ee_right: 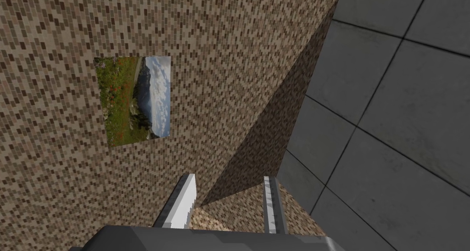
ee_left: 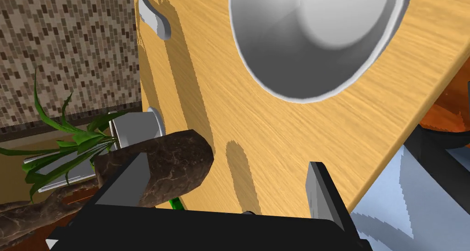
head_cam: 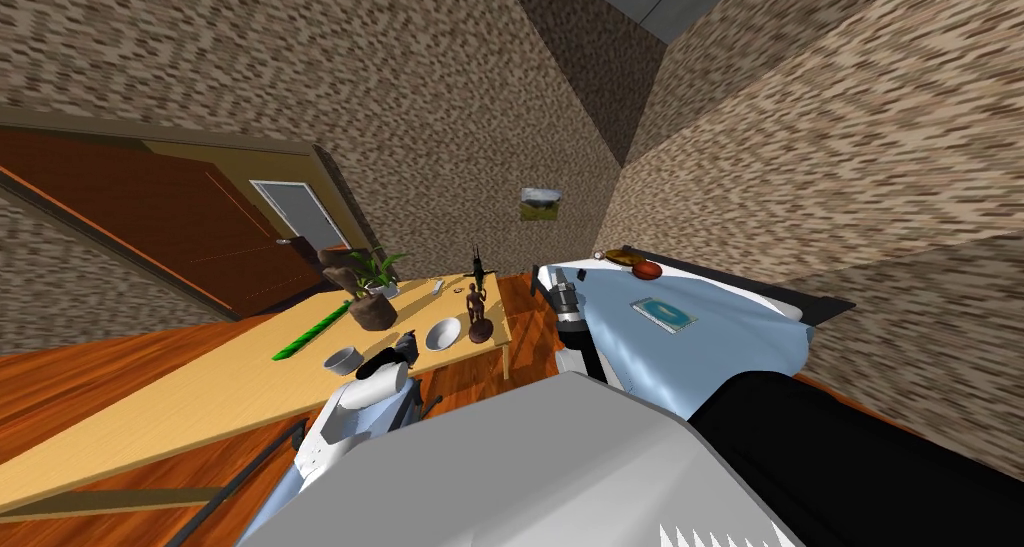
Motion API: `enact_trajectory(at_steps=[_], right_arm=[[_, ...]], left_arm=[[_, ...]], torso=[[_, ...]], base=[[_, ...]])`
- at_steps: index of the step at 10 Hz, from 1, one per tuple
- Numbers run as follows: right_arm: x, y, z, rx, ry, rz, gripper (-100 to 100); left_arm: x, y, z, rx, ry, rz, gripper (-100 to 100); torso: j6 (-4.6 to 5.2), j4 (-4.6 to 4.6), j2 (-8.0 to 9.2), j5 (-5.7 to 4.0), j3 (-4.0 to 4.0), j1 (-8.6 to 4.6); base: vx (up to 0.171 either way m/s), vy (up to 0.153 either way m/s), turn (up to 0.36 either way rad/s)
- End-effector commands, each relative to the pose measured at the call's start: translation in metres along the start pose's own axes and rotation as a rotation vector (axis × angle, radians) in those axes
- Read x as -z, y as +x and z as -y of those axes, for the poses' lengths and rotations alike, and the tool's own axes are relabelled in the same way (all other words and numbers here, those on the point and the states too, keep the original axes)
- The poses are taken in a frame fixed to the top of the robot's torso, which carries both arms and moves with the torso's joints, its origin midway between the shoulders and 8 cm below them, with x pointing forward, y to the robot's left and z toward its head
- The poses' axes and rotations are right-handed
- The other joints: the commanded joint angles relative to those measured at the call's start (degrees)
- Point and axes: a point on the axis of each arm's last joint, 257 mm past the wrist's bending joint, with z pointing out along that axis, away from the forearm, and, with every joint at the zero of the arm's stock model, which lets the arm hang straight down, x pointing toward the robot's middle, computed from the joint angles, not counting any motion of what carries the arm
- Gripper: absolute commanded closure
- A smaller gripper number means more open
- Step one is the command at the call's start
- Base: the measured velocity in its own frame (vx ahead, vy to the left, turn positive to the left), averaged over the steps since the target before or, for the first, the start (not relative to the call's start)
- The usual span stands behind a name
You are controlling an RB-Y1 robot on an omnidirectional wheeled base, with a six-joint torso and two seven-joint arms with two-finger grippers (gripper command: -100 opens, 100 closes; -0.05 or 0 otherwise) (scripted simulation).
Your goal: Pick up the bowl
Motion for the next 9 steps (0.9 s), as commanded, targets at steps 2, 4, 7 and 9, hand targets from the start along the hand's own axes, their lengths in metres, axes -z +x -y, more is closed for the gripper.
enact_trajectory(at_steps=[2, 4, 7, 9], right_arm=[[0.000, 0.000, 0.000, 0.000, 0.000, 0.000, 0], [0.000, 0.000, 0.000, 0.000, 0.000, 0.000, 0], [0.000, 0.000, 0.000, 0.000, 0.000, 0.000, 0], [0.000, 0.000, 0.000, 0.000, 0.000, 0.000, 0]], left_arm=[[-0.006, 0.009, -0.040, -0.009, -0.120, -0.013, -100], [-0.008, 0.016, -0.069, -0.014, -0.201, -0.021, -100], [-0.007, 0.026, -0.108, -0.013, -0.307, -0.032, -100], [-0.004, 0.030, -0.134, -0.007, -0.367, -0.036, -100]], torso=[[0.00, -0.01, -0.03, 0.00, -0.02, -0.01], [0.00, -0.02, -0.07, 0.00, -0.04, 0.02], [-0.01, 0.00, 0.02, 0.00, 0.01, 0.05], [-0.01, 0.00, 0.03, 0.01, 0.01, 0.06]], base=[[0.090, -0.027, -0.043], [0.093, -0.022, -0.036], [0.076, -0.014, -0.028], [0.069, -0.017, -0.025]])
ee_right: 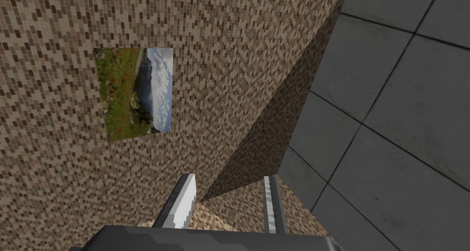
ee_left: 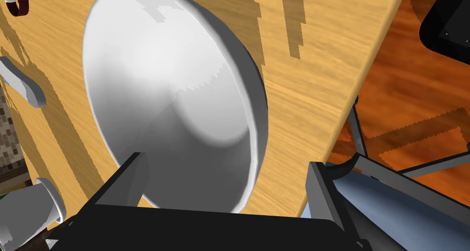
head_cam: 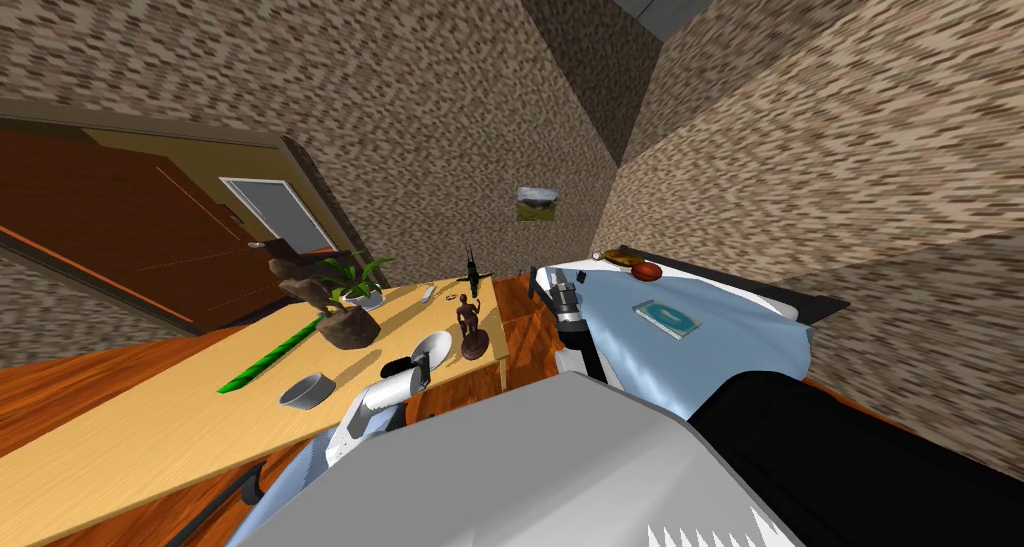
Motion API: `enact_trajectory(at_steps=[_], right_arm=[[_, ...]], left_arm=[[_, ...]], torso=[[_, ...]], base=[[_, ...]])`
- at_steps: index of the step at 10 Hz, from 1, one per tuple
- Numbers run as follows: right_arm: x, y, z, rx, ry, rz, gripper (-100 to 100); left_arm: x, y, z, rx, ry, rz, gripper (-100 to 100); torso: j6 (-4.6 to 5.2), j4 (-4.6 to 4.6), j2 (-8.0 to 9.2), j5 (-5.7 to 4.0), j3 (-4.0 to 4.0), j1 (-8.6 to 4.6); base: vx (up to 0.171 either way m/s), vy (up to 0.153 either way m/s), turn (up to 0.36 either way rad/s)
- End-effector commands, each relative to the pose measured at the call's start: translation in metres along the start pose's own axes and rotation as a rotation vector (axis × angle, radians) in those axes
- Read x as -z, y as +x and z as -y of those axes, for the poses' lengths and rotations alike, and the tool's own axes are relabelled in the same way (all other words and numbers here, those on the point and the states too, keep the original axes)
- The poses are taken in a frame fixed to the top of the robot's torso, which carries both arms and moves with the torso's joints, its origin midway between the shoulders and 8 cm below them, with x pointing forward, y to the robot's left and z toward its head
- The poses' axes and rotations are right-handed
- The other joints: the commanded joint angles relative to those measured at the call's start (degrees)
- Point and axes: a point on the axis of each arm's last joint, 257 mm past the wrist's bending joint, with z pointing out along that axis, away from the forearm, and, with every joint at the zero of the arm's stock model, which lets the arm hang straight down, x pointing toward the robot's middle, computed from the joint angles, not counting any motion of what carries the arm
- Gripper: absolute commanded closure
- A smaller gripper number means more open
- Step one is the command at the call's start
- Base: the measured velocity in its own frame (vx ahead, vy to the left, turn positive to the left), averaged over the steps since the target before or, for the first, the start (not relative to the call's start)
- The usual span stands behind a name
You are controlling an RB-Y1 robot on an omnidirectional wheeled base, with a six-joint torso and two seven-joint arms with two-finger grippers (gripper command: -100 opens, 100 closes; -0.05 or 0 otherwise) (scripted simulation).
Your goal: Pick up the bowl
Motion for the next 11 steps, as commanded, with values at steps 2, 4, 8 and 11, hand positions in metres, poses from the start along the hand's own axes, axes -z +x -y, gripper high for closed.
enact_trajectory(at_steps=[2, 4, 8, 11], right_arm=[[0.000, 0.000, 0.000, 0.000, 0.000, 0.000, 0], [0.000, 0.000, 0.000, 0.000, 0.000, 0.000, 0], [0.000, 0.000, 0.000, 0.000, 0.000, 0.000, 0], [0.000, 0.000, 0.000, 0.000, 0.000, 0.000, 0]], left_arm=[[0.000, 0.000, -0.002, 0.000, -0.005, 0.000, 0], [-0.009, 0.001, -0.007, -0.001, -0.004, -0.002, -100], [-0.015, 0.002, -0.012, -0.002, -0.005, -0.003, -100], [-0.016, 0.002, -0.013, 0.002, -0.006, -0.002, 100]], torso=[[-0.01, 0.02, 0.12, 0.00, 0.06, 0.03], [-0.01, 0.05, 0.20, 0.02, 0.12, 0.10], [-0.01, 0.04, 0.16, 0.02, 0.09, 0.13], [0.10, 0.08, 0.24, -0.01, 0.15, 0.10]], base=[[0.016, -0.006, -0.001], [0.025, 0.007, 0.007], [0.027, 0.009, 0.004], [0.002, -0.001, 0.030]])
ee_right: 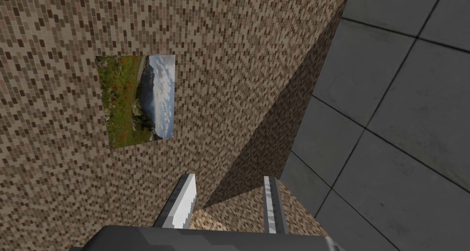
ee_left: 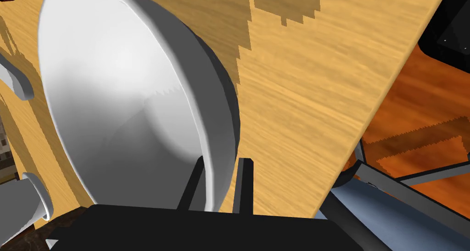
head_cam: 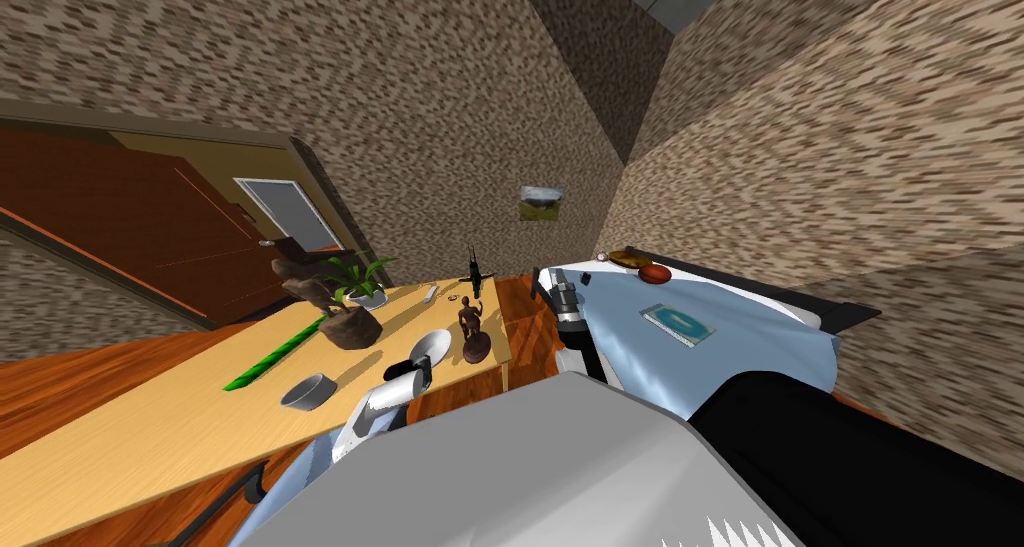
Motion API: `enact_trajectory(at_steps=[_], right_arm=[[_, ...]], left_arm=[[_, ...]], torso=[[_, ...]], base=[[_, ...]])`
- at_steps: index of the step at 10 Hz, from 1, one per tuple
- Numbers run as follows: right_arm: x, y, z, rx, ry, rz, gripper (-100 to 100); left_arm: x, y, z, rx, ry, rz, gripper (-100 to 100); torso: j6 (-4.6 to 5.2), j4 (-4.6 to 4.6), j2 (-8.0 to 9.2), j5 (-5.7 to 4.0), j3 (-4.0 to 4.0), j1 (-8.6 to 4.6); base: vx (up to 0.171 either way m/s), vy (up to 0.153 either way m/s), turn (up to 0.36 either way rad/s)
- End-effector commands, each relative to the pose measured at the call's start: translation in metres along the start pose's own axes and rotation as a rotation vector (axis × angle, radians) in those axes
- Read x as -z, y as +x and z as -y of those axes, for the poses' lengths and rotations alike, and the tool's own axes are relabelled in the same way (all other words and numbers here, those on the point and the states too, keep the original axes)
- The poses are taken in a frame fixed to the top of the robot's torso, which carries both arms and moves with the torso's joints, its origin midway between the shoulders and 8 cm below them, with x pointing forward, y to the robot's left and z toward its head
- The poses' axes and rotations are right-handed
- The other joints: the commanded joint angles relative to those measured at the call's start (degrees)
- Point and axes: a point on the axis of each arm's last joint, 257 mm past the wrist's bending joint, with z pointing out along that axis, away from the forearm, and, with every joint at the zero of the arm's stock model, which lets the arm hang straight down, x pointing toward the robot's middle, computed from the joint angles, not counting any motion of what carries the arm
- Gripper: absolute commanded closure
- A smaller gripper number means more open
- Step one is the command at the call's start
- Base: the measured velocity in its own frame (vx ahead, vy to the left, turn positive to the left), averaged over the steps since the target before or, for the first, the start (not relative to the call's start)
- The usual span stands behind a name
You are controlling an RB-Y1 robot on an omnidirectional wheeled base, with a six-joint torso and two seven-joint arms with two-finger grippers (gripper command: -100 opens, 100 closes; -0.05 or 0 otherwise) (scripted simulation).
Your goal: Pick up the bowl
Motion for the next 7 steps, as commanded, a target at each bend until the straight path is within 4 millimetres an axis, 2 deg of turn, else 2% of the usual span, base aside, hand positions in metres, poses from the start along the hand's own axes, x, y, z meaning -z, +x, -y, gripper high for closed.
enact_trajectory(at_steps=[1, 2, 3, 4, 7], right_arm=[[0.000, 0.000, 0.000, 0.000, 0.000, 0.000, 0], [0.000, 0.000, 0.000, 0.000, 0.000, 0.000, 0], [0.000, 0.000, 0.000, 0.000, 0.000, 0.000, 0], [0.000, 0.000, 0.000, 0.000, 0.000, 0.000, 0], [0.000, 0.000, 0.000, 0.000, 0.000, 0.000, 0]], left_arm=[[0.000, 0.000, 0.000, 0.000, 0.000, 0.000, 100], [0.000, -0.001, -0.001, -0.002, -0.003, 0.002, 100], [0.000, -0.001, -0.002, -0.003, -0.004, 0.002, 0], [0.004, 0.001, 0.001, -0.026, -0.007, 0.001, 100], [0.015, 0.000, 0.008, -0.025, -0.007, 0.003, 100]], torso=[[0.00, 0.00, 0.00, 0.00, 0.00, 0.00], [-0.01, 0.04, -0.02, 0.00, 0.01, -0.05], [-0.02, 0.06, -0.01, 0.00, 0.02, -0.06], [-0.09, 0.09, 0.02, -0.06, 0.06, -0.09], [-0.12, 0.25, 0.29, -0.08, 0.27, -0.20]], base=[[0.000, 0.000, 0.000], [0.000, 0.000, 0.000], [0.000, -0.001, -0.012], [-0.025, -0.007, -0.065], [-0.040, -0.014, -0.015]])
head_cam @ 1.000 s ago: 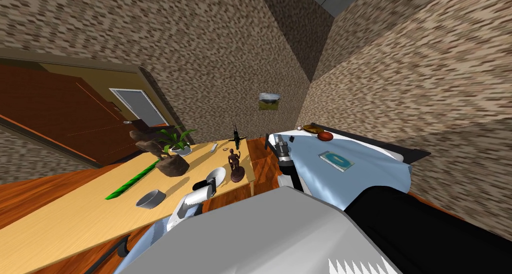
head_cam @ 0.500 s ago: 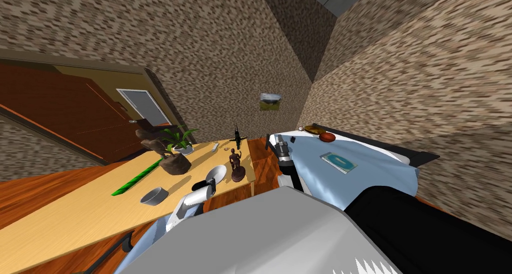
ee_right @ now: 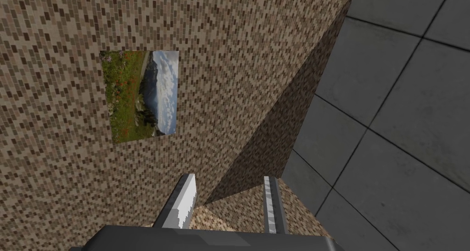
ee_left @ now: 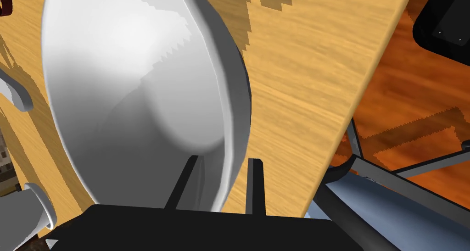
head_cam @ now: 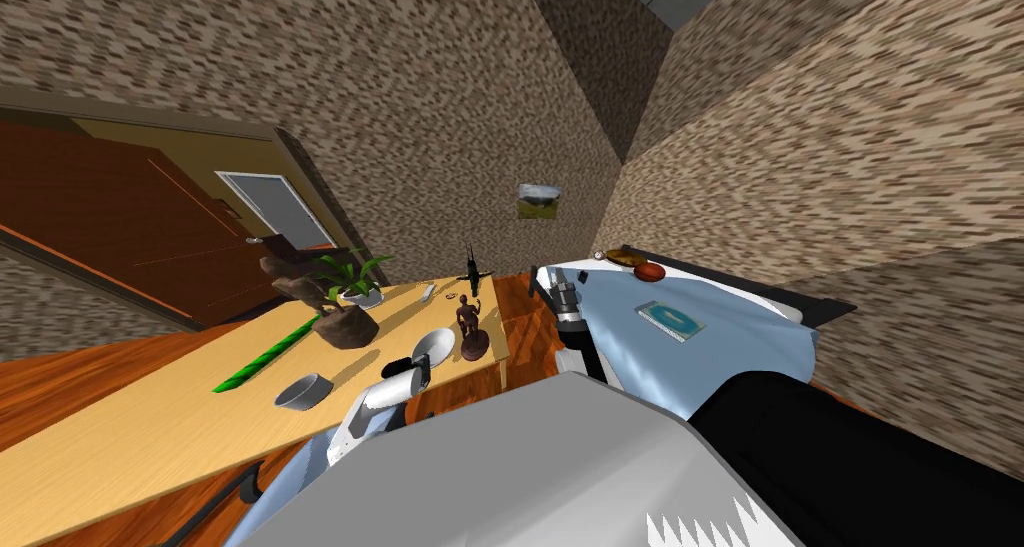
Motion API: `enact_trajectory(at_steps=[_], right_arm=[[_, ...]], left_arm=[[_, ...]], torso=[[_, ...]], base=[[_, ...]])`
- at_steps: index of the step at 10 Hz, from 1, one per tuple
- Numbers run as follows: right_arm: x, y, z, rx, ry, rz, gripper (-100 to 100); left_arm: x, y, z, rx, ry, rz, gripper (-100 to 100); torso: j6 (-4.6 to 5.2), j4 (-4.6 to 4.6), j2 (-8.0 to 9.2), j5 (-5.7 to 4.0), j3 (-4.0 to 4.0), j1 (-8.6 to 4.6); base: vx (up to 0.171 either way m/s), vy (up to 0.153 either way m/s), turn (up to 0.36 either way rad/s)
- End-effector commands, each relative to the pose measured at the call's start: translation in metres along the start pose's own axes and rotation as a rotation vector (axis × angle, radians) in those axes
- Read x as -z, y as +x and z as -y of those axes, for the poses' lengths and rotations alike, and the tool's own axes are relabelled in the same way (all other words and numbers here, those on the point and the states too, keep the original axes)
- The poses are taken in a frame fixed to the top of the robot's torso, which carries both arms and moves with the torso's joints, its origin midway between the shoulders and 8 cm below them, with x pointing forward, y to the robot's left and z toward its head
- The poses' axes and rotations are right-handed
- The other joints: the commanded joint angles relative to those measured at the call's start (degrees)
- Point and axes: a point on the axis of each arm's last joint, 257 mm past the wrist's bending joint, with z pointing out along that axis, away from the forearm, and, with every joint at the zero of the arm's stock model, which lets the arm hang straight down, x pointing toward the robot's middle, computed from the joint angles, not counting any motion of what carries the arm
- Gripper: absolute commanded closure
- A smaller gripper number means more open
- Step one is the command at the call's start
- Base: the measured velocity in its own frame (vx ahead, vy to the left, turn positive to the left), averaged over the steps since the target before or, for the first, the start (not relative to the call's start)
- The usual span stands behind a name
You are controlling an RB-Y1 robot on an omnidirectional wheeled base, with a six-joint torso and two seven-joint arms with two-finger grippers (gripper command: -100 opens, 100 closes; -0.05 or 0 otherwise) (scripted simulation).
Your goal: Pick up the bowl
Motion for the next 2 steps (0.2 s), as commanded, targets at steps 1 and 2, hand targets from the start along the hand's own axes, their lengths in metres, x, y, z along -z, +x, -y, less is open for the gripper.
enact_trajectory(at_steps=[1, 2], right_arm=[[0.0000, 0.0000, 0.0000, 0.000, 0.000, 0.000, 0], [0.0000, 0.0000, 0.0000, 0.000, 0.000, 0.000, 0]], left_arm=[[0.0000, 0.0000, 0.0000, 0.000, 0.000, 0.000, 100], [0.0004, -0.0002, -0.0006, -0.001, -0.003, 0.001, 0]], torso=[[0.00, 0.00, 0.00, 0.00, 0.00, 0.00], [-0.02, 0.01, -0.03, 0.03, -0.01, 0.05]], base=[[-0.017, -0.005, -0.003], [0.000, 0.000, 0.000]])
